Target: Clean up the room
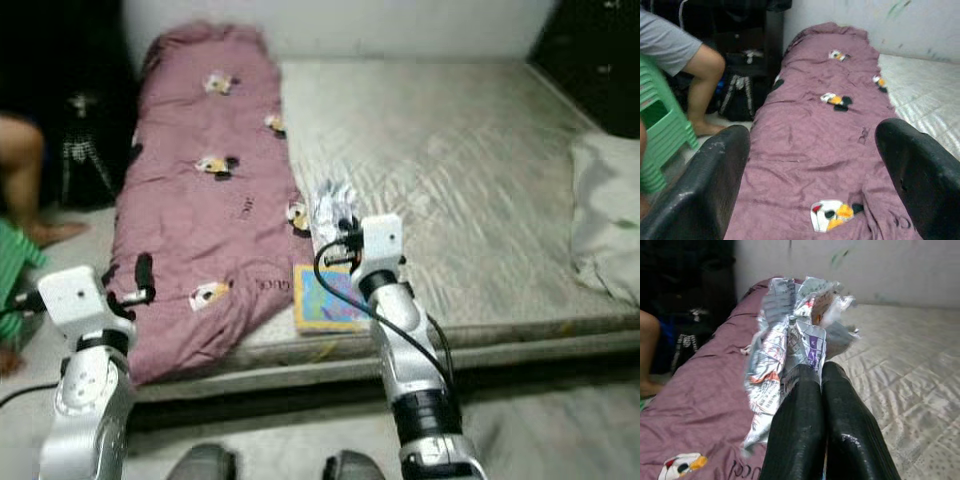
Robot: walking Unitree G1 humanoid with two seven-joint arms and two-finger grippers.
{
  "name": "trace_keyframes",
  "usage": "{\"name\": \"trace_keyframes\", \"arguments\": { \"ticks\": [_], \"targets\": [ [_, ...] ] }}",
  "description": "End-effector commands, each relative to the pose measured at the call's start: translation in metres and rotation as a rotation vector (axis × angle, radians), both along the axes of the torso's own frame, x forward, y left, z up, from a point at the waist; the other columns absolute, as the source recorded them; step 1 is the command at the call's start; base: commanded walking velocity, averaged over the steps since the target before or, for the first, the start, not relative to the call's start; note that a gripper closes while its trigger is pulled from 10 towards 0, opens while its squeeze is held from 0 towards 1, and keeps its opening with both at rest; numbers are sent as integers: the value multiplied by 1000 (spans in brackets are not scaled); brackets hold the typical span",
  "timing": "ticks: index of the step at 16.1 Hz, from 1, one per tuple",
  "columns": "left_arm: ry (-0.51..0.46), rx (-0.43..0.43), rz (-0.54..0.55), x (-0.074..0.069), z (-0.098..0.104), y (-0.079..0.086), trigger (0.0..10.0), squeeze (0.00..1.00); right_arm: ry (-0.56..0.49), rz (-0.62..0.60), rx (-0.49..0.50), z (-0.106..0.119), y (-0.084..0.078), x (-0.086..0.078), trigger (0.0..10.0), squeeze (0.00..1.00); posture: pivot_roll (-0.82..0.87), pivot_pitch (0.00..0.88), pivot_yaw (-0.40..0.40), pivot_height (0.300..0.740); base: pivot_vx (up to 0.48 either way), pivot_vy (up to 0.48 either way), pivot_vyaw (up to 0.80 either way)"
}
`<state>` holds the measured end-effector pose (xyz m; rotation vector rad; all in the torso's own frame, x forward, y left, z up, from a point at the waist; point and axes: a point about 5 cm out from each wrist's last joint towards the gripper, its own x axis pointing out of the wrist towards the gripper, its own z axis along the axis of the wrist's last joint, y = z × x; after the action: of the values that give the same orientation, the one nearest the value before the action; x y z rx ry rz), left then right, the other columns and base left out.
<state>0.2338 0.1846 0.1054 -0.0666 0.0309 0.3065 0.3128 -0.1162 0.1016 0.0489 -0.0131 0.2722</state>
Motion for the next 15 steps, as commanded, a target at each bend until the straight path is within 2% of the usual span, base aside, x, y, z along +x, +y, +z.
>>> {"name": "trace_keyframes", "arguments": {
  "ticks": [1, 2, 7, 15],
  "targets": [
    [13, 16, 10, -2, -1, 5, 10000, 0, -18, 12, 16, 6, 6, 2, 10000, 0, 44, 56, -58, 740, 0, 480, 0],
    [8, 16, 17, -2, -1, 5, 10000, 0, -21, 15, 10, 6, 6, 2, 10000, 0, 45, 56, -57, 740, 0, 480, 0],
    [-4, 45, 32, -5, 2, 11, 10000, 0, -26, 32, -1, 4, 9, 1, 10000, 0, 48, 58, -57, 740, 0, 0, 0],
    [-7, 72, 25, -4, 2, 12, 10000, 0, -35, 56, -19, 5, 13, 1, 10000, 0, 56, 50, -65, 740, 0, 0, 800]
  ]
}}
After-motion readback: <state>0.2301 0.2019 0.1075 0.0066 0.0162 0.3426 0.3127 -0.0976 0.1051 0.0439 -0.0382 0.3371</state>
